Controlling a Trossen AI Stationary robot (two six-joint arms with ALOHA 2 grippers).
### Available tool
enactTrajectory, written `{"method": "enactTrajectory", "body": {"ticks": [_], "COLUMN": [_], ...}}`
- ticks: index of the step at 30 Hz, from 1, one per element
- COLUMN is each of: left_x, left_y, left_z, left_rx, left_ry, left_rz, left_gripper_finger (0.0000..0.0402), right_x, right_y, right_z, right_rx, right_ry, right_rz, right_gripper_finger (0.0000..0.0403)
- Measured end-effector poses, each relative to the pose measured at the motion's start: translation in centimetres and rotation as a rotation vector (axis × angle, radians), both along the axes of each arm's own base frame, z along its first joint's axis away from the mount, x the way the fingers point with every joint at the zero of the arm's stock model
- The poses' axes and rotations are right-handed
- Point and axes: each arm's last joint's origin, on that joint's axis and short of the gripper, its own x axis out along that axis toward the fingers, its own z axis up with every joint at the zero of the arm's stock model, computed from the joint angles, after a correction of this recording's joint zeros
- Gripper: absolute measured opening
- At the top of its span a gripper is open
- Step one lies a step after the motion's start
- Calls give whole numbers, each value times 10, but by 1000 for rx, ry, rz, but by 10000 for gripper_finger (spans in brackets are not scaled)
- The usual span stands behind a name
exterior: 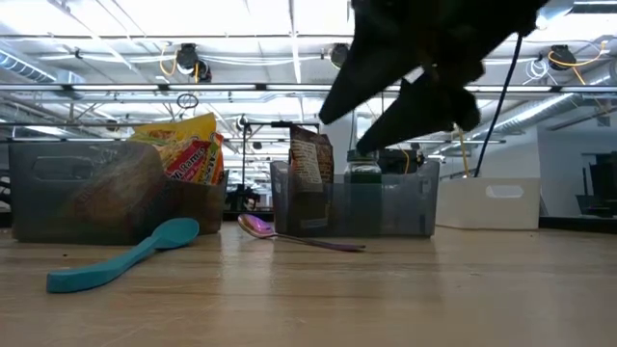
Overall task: Pick & Place Food Item
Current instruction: Put the blue spoon into the white bin
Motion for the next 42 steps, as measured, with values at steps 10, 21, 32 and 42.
{"method": "enactTrajectory", "body": {"ticks": [10, 21, 32, 42], "left_x": [0, -1, 0, 2], "left_y": [0, -1, 2, 5], "left_z": [0, 0, -1, -1], "left_rx": [-9, -8, 18, 19], "left_ry": [1, 7, 15, 15], "left_rz": [5, -4, -4, 10], "left_gripper_finger": [88, 88, 88, 88], "right_x": [40, 46, 52, 54], "right_y": [-12, -35, -52, -49], "right_z": [-32, -34, -38, -65], "right_rx": [2, -130, -161, -110], "right_ry": [29, 103, 140, 210], "right_rz": [91, 97, 100, 142], "right_gripper_finger": [276, 276, 276, 276]}}
